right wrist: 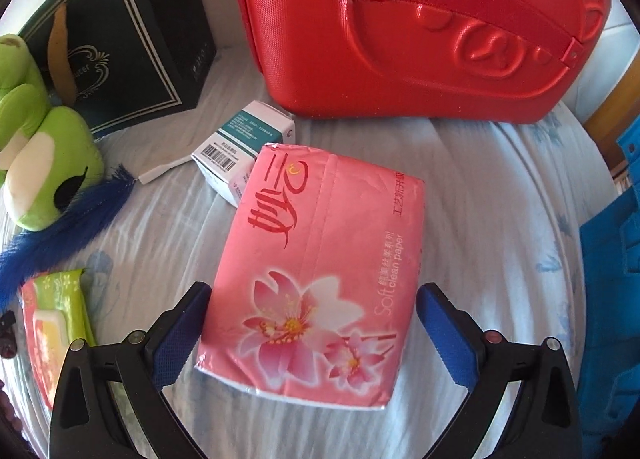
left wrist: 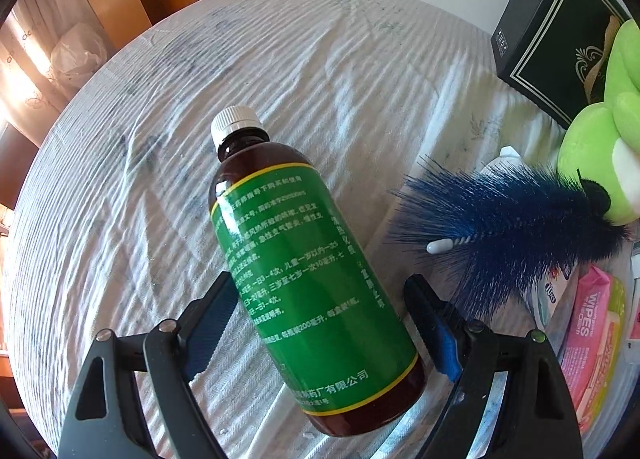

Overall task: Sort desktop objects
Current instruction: 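Grasp the green medicine bottle with the left tool while the right tool grasps the pink tissue pack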

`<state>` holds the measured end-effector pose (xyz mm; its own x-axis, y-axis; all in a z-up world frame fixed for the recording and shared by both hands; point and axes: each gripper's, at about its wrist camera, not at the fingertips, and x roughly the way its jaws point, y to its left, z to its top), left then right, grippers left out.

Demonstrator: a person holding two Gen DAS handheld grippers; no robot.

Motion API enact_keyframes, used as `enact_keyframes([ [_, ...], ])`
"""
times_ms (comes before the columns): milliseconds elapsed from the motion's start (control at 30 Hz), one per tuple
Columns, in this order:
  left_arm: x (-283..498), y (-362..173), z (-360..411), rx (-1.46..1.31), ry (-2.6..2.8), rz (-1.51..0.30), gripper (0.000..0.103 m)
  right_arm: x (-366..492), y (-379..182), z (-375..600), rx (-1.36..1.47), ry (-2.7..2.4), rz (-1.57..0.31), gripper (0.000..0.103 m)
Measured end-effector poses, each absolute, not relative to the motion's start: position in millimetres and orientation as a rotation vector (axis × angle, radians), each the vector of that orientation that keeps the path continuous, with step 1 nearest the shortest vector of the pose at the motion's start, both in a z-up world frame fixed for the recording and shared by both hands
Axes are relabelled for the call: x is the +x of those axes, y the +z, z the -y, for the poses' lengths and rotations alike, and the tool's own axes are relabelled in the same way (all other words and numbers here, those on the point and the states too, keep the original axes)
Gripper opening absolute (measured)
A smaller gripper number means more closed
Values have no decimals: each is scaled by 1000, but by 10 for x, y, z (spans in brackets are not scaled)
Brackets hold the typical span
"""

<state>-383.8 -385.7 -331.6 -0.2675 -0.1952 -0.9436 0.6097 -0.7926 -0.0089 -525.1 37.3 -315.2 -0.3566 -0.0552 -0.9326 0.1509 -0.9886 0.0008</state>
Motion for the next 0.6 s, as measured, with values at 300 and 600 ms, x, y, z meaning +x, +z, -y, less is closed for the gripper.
enact_keyframes([
  [300,-3758,-3317,3857,1424,-2100,-529,89,-5296,-3360,-434,1768,-2427,-37,103],
  [600,-3669,-3251,3914,1391,-2105,-529,61,-5347,-3324,-449,1752,-2444,-12,103],
])
